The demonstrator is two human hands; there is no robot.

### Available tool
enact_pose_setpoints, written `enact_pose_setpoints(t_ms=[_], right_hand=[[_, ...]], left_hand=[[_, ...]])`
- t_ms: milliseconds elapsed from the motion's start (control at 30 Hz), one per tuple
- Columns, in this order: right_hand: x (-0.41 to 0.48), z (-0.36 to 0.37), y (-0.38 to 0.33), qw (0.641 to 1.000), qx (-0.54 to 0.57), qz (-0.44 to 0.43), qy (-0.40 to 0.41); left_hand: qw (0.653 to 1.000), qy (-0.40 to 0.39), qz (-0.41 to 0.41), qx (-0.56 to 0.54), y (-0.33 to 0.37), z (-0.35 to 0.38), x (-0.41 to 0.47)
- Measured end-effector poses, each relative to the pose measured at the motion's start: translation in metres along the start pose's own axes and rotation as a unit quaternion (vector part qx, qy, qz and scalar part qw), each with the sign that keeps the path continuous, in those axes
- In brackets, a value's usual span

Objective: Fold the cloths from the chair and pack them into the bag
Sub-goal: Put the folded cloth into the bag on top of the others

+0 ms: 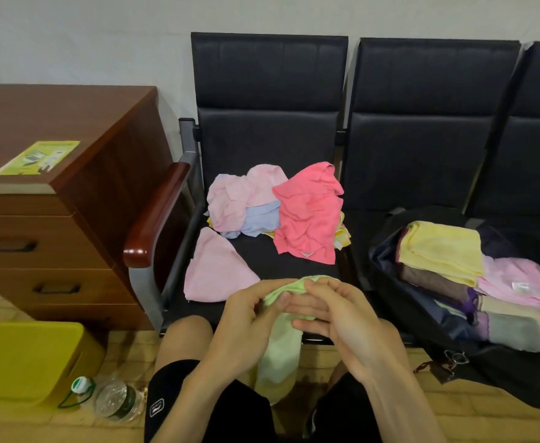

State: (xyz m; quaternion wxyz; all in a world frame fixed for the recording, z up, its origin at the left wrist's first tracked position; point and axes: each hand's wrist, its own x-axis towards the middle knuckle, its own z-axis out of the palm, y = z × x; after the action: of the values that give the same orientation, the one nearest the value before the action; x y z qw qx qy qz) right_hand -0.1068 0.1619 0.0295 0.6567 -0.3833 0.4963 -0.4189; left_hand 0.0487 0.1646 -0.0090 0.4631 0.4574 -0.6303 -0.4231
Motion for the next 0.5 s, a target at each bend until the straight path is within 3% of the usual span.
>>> enact_pose_setpoints(t_ms=[200,333,400,500], right_hand=[[0.001,-0.018,0.007,0.998,-0.016,-0.048,0.031],[0.011,-0.039,0.020,0.992,0.000,-0.058,0.108],[0.018,-0.048,0.022,0.994,0.006,-0.066,0.086],[0.027,-0.047,0.019,0.998,0.000,-0.067,-0.022]], left_hand=[[1.000,0.015,0.015,0.007,0.011,-0.015,0.029],[0.998,-0.037,0.017,-0.046,0.025,-0.026,0.046],[0.996,-0.067,0.028,-0.055,0.035,-0.029,0.054],[0.991,-0.121,0.020,-0.052,0.046,-0.034,0.063]])
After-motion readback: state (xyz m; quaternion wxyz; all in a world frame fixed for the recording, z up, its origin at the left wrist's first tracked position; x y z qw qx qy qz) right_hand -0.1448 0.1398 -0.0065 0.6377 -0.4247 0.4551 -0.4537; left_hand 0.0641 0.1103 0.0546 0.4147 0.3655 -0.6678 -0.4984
